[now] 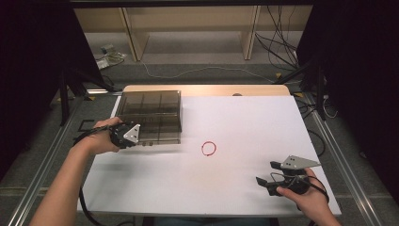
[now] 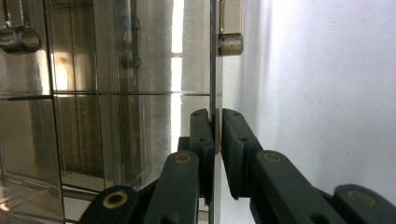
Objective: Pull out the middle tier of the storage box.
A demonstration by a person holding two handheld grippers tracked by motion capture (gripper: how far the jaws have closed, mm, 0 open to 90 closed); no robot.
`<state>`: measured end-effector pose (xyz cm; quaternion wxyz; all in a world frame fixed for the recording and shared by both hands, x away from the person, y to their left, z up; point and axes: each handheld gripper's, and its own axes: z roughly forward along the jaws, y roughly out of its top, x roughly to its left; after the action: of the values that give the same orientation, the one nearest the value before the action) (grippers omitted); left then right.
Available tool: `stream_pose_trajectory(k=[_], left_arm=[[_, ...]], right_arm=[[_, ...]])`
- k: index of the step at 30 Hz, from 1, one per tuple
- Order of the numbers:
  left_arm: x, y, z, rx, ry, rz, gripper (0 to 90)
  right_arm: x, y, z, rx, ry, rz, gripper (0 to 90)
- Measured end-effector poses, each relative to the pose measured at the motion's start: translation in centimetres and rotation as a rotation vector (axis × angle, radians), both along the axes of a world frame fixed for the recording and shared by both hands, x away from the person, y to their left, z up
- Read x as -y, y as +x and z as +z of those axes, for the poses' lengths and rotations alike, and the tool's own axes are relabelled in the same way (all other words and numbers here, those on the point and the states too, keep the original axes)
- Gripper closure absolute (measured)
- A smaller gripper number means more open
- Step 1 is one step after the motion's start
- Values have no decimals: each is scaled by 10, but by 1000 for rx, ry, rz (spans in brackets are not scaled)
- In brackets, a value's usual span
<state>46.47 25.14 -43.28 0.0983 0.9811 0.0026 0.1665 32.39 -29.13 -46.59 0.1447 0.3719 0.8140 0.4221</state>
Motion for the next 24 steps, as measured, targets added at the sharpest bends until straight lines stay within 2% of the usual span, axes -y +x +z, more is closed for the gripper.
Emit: stream_pose_trajectory(k=[11, 18, 24], left_arm=[[-2, 1, 1, 7, 11, -5, 825], [-4, 1, 4, 20, -12, 3, 800], [-4, -1, 7, 31, -21, 60, 712]], right_arm=[[-1, 0, 0, 0, -2, 3, 162], [0, 0, 0, 0, -1, 1, 162], [0, 0, 0, -1, -2, 2, 162]])
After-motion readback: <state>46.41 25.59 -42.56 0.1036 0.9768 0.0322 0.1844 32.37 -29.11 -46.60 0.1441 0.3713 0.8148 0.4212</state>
